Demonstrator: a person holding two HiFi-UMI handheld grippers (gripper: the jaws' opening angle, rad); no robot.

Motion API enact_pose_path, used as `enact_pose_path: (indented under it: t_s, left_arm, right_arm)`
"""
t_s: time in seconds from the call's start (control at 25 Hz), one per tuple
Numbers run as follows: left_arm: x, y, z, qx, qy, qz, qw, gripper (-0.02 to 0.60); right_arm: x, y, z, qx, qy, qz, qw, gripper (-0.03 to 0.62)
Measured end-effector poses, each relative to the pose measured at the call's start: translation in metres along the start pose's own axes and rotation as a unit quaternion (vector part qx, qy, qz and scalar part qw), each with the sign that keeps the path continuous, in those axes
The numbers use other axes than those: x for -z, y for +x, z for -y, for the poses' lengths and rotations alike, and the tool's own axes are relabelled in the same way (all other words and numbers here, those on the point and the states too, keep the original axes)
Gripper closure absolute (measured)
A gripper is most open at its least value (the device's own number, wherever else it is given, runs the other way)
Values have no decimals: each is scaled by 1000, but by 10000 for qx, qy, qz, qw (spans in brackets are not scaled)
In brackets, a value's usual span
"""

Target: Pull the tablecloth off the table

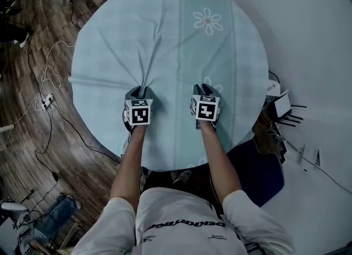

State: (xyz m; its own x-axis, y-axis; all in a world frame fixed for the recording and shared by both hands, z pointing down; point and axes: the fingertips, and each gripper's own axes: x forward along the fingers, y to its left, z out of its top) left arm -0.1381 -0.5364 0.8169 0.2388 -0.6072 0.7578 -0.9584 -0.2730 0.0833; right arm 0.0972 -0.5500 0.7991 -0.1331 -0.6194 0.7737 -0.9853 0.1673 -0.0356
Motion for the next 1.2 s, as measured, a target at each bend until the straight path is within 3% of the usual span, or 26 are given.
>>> enact_pose_path:
  t_s: [0.12, 0.4, 0.64, 1.2]
  left_arm:
    - [1, -2, 0, 4, 44, 16, 10000, 499]
    - [1, 1, 11, 55, 122, -48, 9999, 555]
    - [10, -3, 8, 129, -100, -28, 9999, 563]
    - [23, -65, 33, 341, -82, 277, 9990, 563]
  right_arm:
    - [1, -1, 3, -26, 41, -47, 10000, 516]
    - [4, -1, 6, -84, 145, -79, 9998, 557]
    - [10, -8, -1, -421, 410, -91, 9982, 562]
    - [28, -65, -9, -847, 584, 196, 9945, 562]
